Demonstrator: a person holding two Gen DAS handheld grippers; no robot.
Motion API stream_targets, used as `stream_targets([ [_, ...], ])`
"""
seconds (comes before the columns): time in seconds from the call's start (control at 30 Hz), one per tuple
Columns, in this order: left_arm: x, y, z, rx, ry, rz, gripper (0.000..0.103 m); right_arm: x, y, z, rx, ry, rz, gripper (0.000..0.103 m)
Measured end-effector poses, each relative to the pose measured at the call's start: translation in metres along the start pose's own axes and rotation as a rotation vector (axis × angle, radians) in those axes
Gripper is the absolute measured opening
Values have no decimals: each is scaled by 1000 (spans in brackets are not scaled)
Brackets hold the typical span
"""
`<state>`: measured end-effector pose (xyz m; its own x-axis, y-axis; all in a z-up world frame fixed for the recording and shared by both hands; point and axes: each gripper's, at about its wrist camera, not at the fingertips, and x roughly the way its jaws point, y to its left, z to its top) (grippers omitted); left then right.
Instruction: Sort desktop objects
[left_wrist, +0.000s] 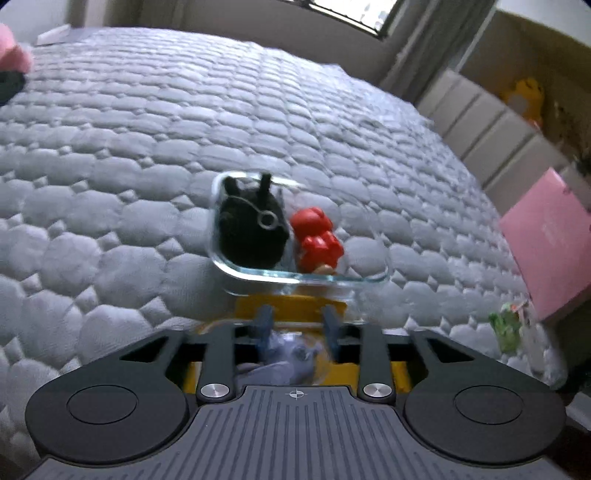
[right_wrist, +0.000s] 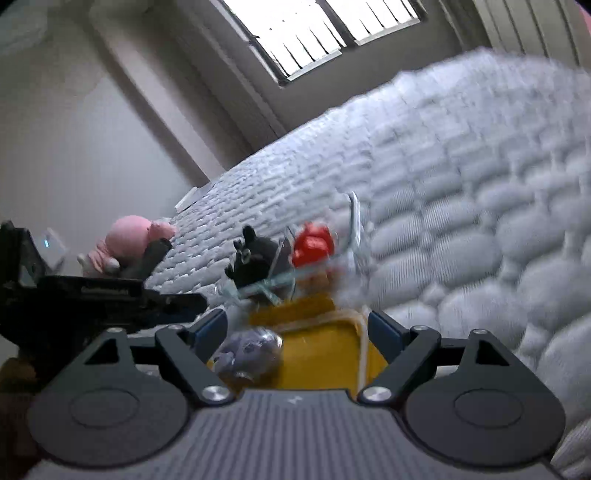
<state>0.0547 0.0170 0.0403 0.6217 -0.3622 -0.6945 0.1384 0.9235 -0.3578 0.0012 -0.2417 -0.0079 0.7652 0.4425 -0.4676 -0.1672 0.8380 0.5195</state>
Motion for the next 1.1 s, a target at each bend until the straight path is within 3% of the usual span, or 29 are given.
stream_targets([
  [0.07,-12,2,0,-20,-38,-5,63,0,9,7,-43,-19,-21,85],
  [0.17,-29,4,0,-50,-95,-13,94,7,13,12,-56,20,68,85],
  [0.23,-37,11,-1,-88,-100,-38,95,15,20,12,-103,74,123,84],
  [0.37,-40,28,5,-178,-73,-75,95,29,43,7,-332,140,81,84],
  [0.47,-36,31,10,-193,-41,-65,97,49,58,9,-447,202,87,84],
  [0.57,-25,34,9,-128,24,-92,97,76,67,6,-518,272,89,82],
  [0.63,-17,35,1,-62,76,-115,97,90,66,5,-511,310,88,82],
  [0.77,-4,37,-16,44,149,-179,98,111,56,-1,-373,353,68,84],
  [0.93,-9,51,-29,48,139,-204,98,117,56,-17,-314,360,59,85],
  [1.1,-21,66,-36,29,121,-220,99,124,76,-29,-385,332,-21,91],
])
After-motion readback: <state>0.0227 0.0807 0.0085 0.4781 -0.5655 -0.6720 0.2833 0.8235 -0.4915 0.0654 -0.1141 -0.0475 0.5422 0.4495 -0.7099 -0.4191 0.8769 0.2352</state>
